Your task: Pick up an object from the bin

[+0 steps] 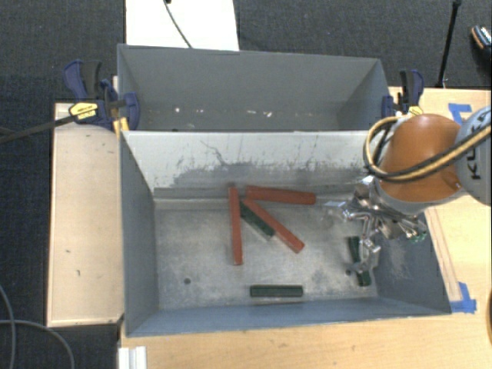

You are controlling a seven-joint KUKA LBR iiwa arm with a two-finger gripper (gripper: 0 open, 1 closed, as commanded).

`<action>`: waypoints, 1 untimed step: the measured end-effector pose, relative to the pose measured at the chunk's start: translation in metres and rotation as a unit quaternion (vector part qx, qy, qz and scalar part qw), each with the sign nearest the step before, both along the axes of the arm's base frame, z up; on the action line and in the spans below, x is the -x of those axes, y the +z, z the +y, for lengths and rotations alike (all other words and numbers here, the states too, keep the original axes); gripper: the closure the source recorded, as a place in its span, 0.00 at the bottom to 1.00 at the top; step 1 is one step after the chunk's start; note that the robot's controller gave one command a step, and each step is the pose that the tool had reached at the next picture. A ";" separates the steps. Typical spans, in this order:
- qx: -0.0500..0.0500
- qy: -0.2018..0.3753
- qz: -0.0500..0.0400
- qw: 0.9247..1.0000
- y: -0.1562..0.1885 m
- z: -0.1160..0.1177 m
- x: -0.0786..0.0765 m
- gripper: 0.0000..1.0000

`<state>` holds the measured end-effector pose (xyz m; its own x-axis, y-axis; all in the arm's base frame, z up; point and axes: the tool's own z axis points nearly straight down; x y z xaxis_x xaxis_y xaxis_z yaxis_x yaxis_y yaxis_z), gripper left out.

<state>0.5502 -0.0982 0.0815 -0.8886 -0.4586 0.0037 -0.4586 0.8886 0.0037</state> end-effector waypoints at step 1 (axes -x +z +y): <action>0.001 -0.084 -0.012 0.996 -0.009 0.020 0.069 0.00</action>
Offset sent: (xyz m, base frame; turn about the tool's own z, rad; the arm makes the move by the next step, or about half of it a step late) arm -0.0735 0.0203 -0.0115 0.1663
